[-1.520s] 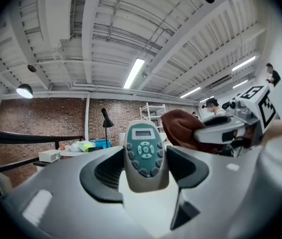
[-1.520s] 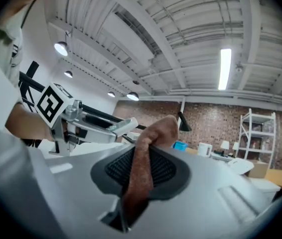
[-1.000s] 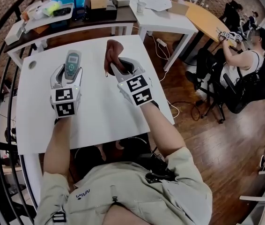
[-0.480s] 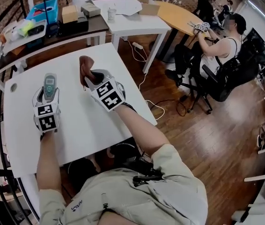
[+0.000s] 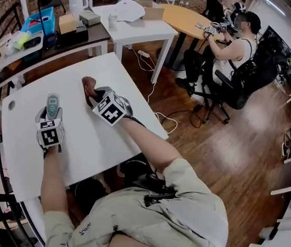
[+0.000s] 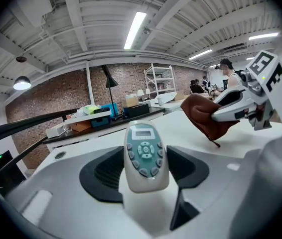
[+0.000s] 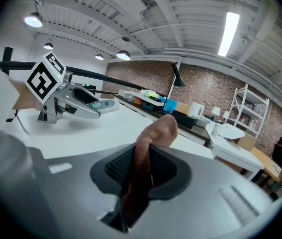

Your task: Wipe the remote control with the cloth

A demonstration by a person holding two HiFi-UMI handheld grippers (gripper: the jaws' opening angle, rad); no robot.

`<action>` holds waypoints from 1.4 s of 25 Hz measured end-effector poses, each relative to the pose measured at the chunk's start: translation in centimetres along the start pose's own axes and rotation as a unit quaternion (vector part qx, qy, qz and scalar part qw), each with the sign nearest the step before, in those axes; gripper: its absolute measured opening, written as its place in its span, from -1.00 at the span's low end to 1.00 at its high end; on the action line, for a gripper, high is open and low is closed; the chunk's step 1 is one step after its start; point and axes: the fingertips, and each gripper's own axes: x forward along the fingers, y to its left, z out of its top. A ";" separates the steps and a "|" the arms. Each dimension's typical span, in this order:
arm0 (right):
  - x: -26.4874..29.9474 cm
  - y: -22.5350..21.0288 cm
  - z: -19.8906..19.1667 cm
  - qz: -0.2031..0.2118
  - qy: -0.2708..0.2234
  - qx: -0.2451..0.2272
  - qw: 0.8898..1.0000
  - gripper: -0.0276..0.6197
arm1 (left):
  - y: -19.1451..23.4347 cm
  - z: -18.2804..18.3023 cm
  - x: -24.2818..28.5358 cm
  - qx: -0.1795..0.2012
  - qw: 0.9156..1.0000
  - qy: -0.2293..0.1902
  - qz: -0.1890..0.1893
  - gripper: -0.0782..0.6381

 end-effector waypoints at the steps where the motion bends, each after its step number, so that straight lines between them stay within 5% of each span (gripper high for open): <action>1: 0.2 0.1 -0.4 0.002 0.008 -0.001 1.000 -0.69 | -0.2 -0.2 0.2 -0.001 1.000 0.003 -0.003 0.00; 10: 1.4 -0.1 -4.1 0.021 0.074 -0.005 0.997 -0.66 | -1.8 -1.9 2.0 -0.020 0.999 0.042 -0.024 0.00; 25: 2.0 0.2 -4.9 0.033 0.089 0.010 0.995 -0.46 | -2.0 -3.5 2.0 -0.047 0.993 0.103 -0.038 0.01; 35: -0.4 -1.6 -3.9 0.003 0.051 0.060 0.997 -0.26 | -1.9 -2.5 0.7 -0.063 0.995 0.067 -0.041 -0.01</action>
